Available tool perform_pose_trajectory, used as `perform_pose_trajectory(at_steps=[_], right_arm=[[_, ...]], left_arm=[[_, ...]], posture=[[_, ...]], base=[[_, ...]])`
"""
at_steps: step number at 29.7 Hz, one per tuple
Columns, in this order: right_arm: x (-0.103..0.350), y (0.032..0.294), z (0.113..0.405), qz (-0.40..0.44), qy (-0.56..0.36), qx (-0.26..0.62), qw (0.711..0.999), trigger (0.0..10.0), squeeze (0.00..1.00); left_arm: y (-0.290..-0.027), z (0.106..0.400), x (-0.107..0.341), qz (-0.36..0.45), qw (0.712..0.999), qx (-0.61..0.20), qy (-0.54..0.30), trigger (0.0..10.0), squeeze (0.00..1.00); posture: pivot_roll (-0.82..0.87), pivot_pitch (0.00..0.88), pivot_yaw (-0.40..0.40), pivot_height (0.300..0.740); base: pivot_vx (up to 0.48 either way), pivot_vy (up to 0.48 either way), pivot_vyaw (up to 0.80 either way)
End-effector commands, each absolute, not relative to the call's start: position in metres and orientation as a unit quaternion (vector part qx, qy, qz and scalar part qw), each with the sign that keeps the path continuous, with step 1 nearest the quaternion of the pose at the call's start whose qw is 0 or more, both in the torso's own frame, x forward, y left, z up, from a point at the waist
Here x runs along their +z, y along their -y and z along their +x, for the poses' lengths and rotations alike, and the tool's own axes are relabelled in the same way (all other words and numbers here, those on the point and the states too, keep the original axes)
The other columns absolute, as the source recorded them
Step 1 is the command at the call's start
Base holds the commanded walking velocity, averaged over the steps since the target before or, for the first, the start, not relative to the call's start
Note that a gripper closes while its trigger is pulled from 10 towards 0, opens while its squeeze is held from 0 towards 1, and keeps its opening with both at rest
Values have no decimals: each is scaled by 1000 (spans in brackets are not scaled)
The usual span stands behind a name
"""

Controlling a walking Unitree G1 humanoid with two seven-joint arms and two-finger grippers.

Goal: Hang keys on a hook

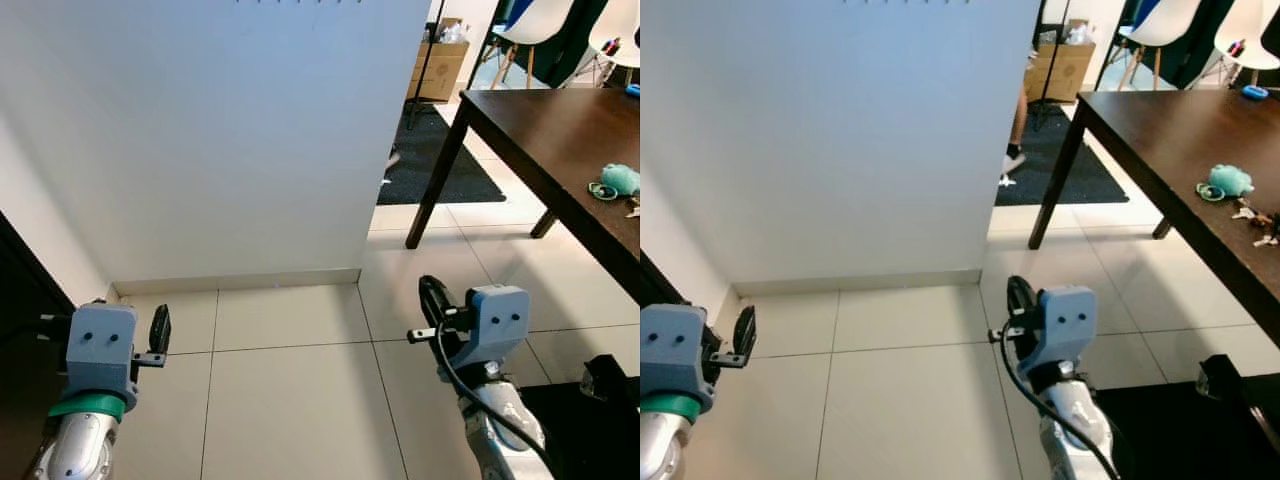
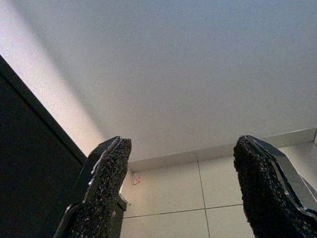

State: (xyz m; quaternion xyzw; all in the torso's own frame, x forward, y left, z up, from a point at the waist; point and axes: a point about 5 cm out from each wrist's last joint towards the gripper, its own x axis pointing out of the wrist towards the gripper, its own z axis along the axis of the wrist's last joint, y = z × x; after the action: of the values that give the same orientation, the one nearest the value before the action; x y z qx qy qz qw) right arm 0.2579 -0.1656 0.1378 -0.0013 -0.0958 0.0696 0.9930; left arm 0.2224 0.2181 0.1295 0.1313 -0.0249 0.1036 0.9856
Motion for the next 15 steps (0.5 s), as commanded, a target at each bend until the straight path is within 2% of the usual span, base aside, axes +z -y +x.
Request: perform_pose_trajectory(at_steps=[1,15], right_arm=[[160,170,302,26,32,45,998,10000,0],[162,169,299,19,47,41,998,10000,0]], left_arm=[[-173,258,161,-20,1000,2,11,10000,0],[-171,247,153,-21,999,27,2,10000,0]], posture=[[-95,0,48,740],[-93,0,39,740]], base=[[0,0,0],[0,0,0]])
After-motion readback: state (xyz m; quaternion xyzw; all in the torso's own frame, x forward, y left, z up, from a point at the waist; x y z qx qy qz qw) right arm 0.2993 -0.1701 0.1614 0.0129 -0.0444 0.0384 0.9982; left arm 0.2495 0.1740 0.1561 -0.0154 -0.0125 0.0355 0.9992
